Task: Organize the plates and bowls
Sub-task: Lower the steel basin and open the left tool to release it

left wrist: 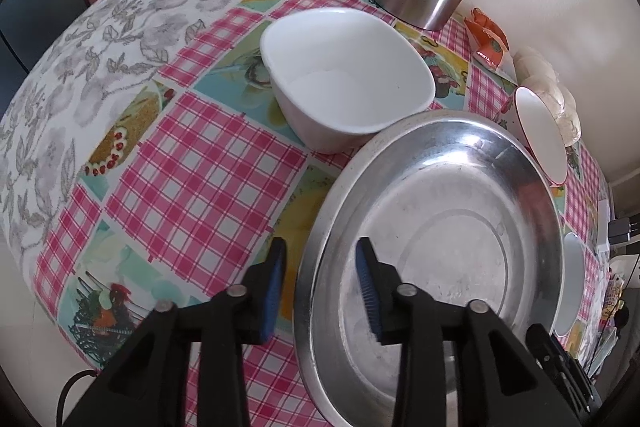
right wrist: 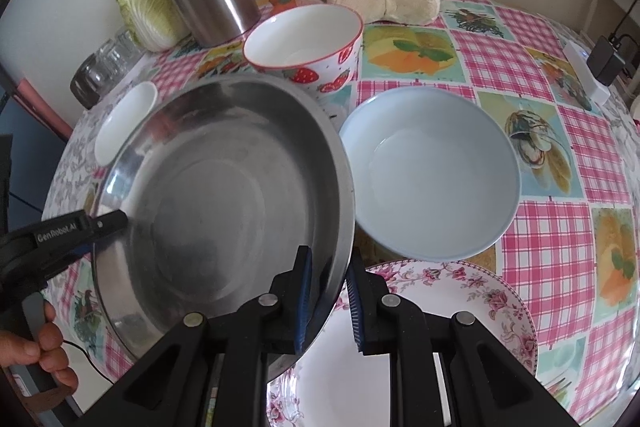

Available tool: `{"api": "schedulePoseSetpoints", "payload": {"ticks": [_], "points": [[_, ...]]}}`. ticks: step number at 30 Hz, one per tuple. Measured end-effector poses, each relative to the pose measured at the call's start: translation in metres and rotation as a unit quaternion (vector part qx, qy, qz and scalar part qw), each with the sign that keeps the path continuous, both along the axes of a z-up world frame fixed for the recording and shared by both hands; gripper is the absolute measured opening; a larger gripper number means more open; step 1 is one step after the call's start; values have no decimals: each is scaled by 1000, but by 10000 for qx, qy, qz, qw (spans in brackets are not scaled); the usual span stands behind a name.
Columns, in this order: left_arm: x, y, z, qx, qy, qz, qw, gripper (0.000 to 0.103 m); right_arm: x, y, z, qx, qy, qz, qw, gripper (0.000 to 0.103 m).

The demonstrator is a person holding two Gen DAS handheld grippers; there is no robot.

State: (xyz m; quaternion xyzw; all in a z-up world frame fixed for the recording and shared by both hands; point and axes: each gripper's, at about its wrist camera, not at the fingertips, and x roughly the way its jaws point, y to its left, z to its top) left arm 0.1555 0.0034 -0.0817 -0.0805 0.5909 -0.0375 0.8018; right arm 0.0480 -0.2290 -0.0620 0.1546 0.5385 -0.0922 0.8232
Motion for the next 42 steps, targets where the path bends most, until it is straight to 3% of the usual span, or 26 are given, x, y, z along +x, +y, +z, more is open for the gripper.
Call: {"api": "schedulePoseSetpoints", "payload": {"ticks": [3, 8, 11, 16, 23, 27, 33, 42], "points": [[-1, -1, 6, 57, -103, -12, 9999, 49, -1, -3, 4, 16, -90, -101, 9999, 29], [-2, -6, 16, 164, -276, -148, 9994, 60, -2, -3, 12, 47, -314, -119, 9994, 29], [-4, -12, 24, 241, -391, -282, 9985, 72, -3, -3, 19, 34, -461, -134, 9988, 33], [-8, -25, 33, 453, -582, -546, 9958, 82, -5, -4, 27, -33, -662, -218, 9976, 57], [-9, -34, 31, 663, -581, -763, 9932, 92, -6, -7, 27, -1, -695, -264, 9972, 76], [-10, -35, 31, 704, -625, -795, 9924, 93, -5, -8, 23, 19, -631, -258, 9977, 82], [-13, -42, 31, 821, -713, -947, 9896, 101, -6, -9, 24, -3, -659, -261, 9975, 103], [-19, -55, 35, 918, -883, -1259, 9838, 101, -7, -11, 26, -36, -789, -280, 9965, 103]]}}
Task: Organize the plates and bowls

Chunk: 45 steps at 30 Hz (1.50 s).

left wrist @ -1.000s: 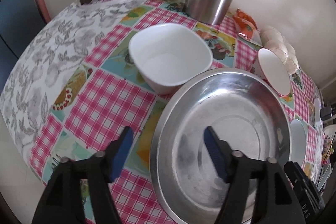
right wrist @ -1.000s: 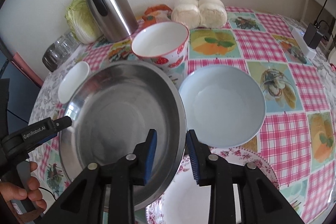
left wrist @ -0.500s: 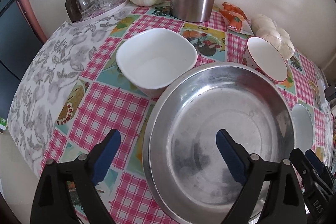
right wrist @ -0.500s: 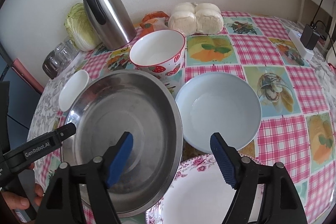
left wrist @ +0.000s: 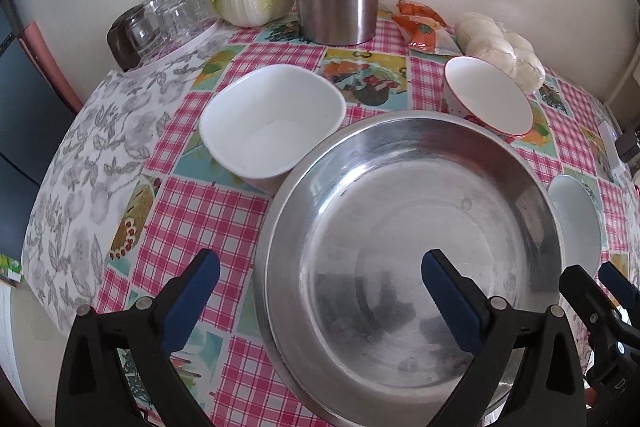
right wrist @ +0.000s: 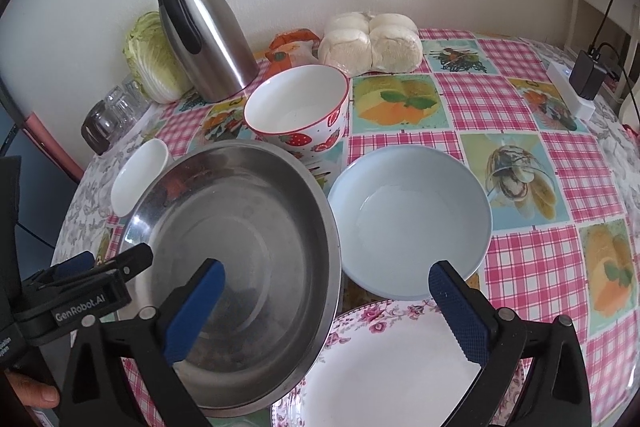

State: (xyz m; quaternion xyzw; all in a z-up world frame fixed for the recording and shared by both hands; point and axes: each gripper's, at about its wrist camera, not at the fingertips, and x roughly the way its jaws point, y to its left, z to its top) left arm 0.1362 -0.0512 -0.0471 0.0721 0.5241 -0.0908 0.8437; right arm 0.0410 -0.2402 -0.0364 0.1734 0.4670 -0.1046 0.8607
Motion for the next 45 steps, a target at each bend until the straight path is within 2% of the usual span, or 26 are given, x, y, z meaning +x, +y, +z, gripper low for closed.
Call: {"api": "schedulePoseSetpoints", "payload": {"ticks": [7, 14, 18, 25, 31, 34, 38, 42, 45], "points": [[-8, -6, 8, -185, -130, -71, 9997, 101, -8, -8, 4, -21, -159, -148, 9998, 103], [-24, -22, 24, -627, -296, -244, 9973, 101, -28, -29, 11, -64, -67, -469, 9989, 103], [-40, -41, 31, -1017, -121, -632, 9927, 101, -49, -49, 14, 57, -106, -764, 9970, 103], [-72, -62, 46, -1415, 19, -1090, 9839, 101, -87, -83, 14, 351, -147, -1405, 9894, 103], [-99, -80, 41, -1701, 421, -1494, 9731, 101, -109, -97, 3, 743, 109, -1655, 9834, 103], [-108, -88, 39, -1807, 605, -1639, 9679, 101, -128, -105, 16, 571, -69, -2025, 9776, 103], [-114, -98, 35, -1592, 717, -1799, 9681, 101, -163, -114, 43, 145, -517, -2488, 9671, 103], [-120, -98, 28, -1516, 972, -1715, 9686, 101, -178, -129, 40, -245, -3, -2853, 9581, 103], [-125, -95, 22, -1631, 1204, -1660, 9651, 101, -181, -135, 29, -357, 473, -2743, 9598, 103]]}}
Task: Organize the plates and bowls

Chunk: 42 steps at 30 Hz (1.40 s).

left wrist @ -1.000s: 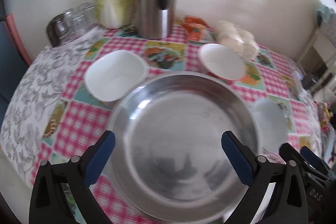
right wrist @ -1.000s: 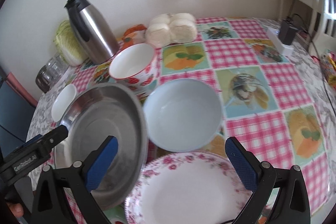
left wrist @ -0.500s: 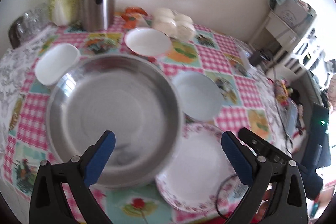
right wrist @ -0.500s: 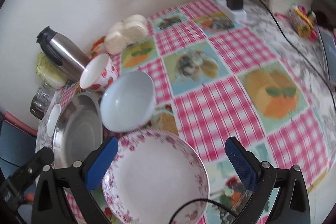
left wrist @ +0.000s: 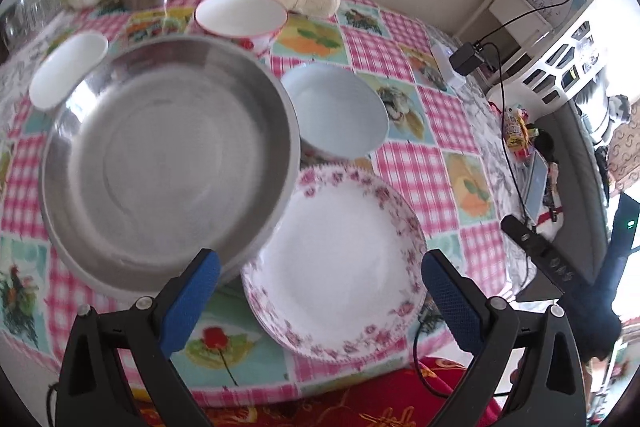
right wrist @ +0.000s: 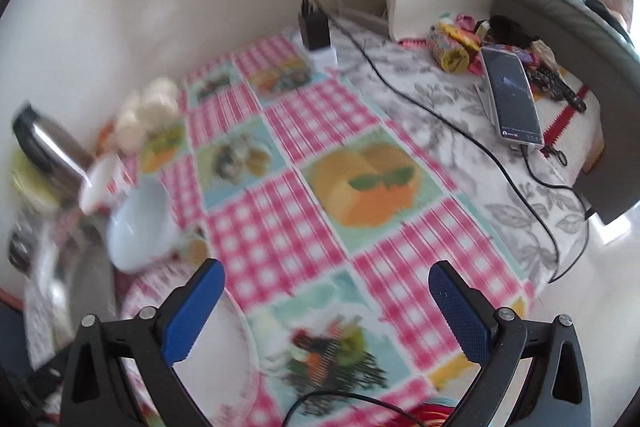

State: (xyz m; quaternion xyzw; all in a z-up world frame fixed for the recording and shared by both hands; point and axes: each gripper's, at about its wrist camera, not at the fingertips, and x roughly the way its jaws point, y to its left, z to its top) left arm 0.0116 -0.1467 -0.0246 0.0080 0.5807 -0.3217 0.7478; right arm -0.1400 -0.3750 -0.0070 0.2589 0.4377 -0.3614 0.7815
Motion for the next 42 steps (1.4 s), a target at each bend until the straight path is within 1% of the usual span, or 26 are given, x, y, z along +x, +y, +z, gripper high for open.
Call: {"api": "schedulePoseSetpoints", "payload": {"ticks": [2, 3, 4, 6, 8, 12, 14, 15, 17, 18, 19, 21, 22, 23, 25, 26, 28, 31, 32, 33, 36, 42], "points": [[-3, 0, 0, -47, 56, -49, 10000, 101, -4, -2, 0, -320, 373, 61, 9988, 103], [-6, -2, -1, -50, 65, -96, 9999, 101, -6, -5, -2, -319, 499, 102, 9982, 103], [-7, -3, -1, -36, 61, -114, 9999, 101, -9, -7, -3, -258, 500, 128, 9983, 103], [-9, -5, -3, 20, 64, -128, 9999, 101, -12, -10, -9, -40, 423, 171, 9990, 103], [-10, -5, -7, 55, 128, -108, 9998, 101, -6, -9, -20, 159, 506, 298, 9981, 103], [-8, -3, -22, 82, 484, -19, 9988, 99, 9, 0, -31, 565, 318, 595, 9961, 103], [-8, -2, -27, 98, 585, 21, 9982, 97, 18, 5, -41, 977, 167, 825, 9916, 103], [-8, -2, -30, 122, 633, 49, 9979, 96, 23, 7, -46, 1134, 160, 934, 9890, 102], [-7, -1, -36, 189, 733, 100, 9971, 93, 29, 11, -54, 1274, 195, 1054, 9861, 100], [-6, -1, -40, 219, 820, 149, 9963, 90, 31, 13, -57, 1363, 171, 1096, 9844, 95], [-5, 0, -43, 227, 877, 178, 9957, 88, 32, 14, -59, 1442, 135, 1115, 9831, 87], [-4, 2, -48, 242, 996, 238, 9945, 84, 35, 15, -66, 1701, 56, 1131, 9789, 77], [-4, 2, -51, 248, 1056, 274, 9937, 82, 35, 14, -69, 1806, 30, 1133, 9770, 72], [-3, 3, -54, 267, 1092, 311, 9932, 80, 36, 15, -73, 1917, -12, 1143, 9748, 69], [-2, 5, -54, 343, 1018, 384, 9935, 79, 39, 14, -80, 2074, -83, 1146, 9715, 58], [-1, 6, -55, 358, 1025, 400, 9933, 77, 40, 14, -83, 2141, -95, 1139, 9701, 55], [-2, 5, -56, 461, 977, 388, 9934, 75, 42, 14, -88, 2204, -79, 1134, 9688, 43], [-3, 4, -59, 561, 908, 370, 9936, 72, 43, 13, -90, 2242, -58, 1154, 9677, 32], [-3, 4, -60, 595, 904, 374, 9934, 69, 44, 14, -91, 2242, -61, 1182, 9673, 29], [-3, 3, -62, 645, 914, 390, 9930, 65, 45, 15, -91, 2239, -62, 1204, 9671, 24], [-3, 4, -66, 724, 934, 405, 9922, 58, 47, 16, -91, 2254, -111, 1244, 9662, 17], [-8, -3, -75, 870, 989, 259, 9909, 44, 46, 15, -88, 2064, -2, 1235, 9707, 16]]}}
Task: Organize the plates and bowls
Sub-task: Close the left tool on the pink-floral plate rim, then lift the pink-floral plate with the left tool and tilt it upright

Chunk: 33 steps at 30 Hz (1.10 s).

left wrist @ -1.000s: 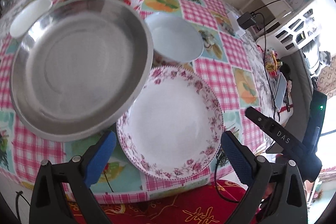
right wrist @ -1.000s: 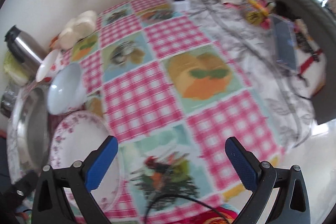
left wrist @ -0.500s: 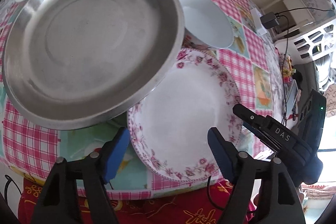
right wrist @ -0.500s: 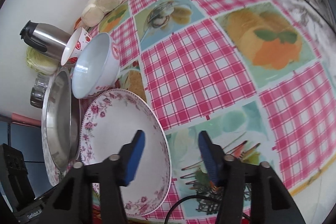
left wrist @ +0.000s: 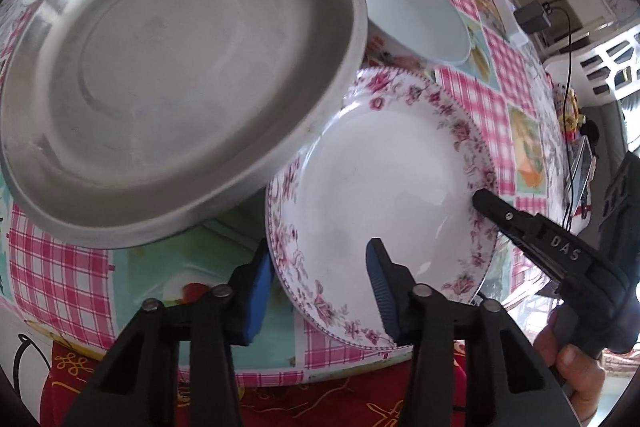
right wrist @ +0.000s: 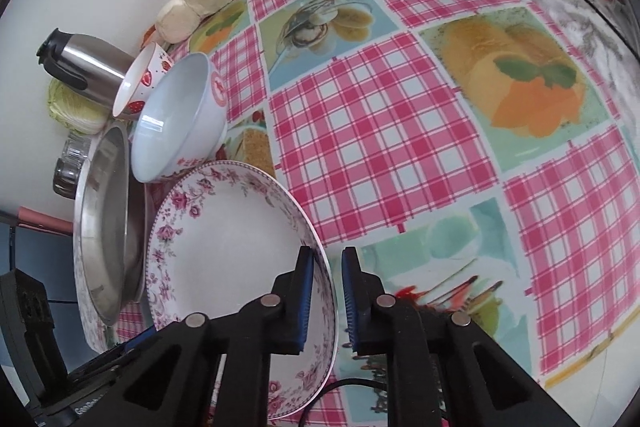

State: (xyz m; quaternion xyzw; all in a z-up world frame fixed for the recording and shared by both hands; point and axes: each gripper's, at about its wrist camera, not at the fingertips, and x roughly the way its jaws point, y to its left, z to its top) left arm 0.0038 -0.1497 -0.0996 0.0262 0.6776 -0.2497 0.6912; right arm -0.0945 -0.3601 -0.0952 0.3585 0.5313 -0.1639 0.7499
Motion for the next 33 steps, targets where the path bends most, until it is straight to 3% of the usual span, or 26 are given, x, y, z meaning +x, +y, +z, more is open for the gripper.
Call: {"api": "schedulePoseSetpoints", "payload": {"ticks": [6, 17, 20, 24, 33], "points": [[-3, -13, -7, 87, -40, -113, 9999, 35, -15, -11, 0, 73, -21, -252, 9997, 16], [0, -13, -8, -65, -194, -36, 9998, 33, -32, -29, -10, 527, -294, -519, 9968, 16], [11, -14, -10, -76, -203, 59, 9997, 25, -28, -27, -13, 589, -353, -523, 9963, 14], [13, -14, -11, -82, -253, 81, 9996, 23, -27, -26, -13, 563, -359, -528, 9964, 13], [13, -30, -12, -261, -271, -347, 9987, 18, -44, -37, -4, 293, -357, -819, 9956, 12]]}}
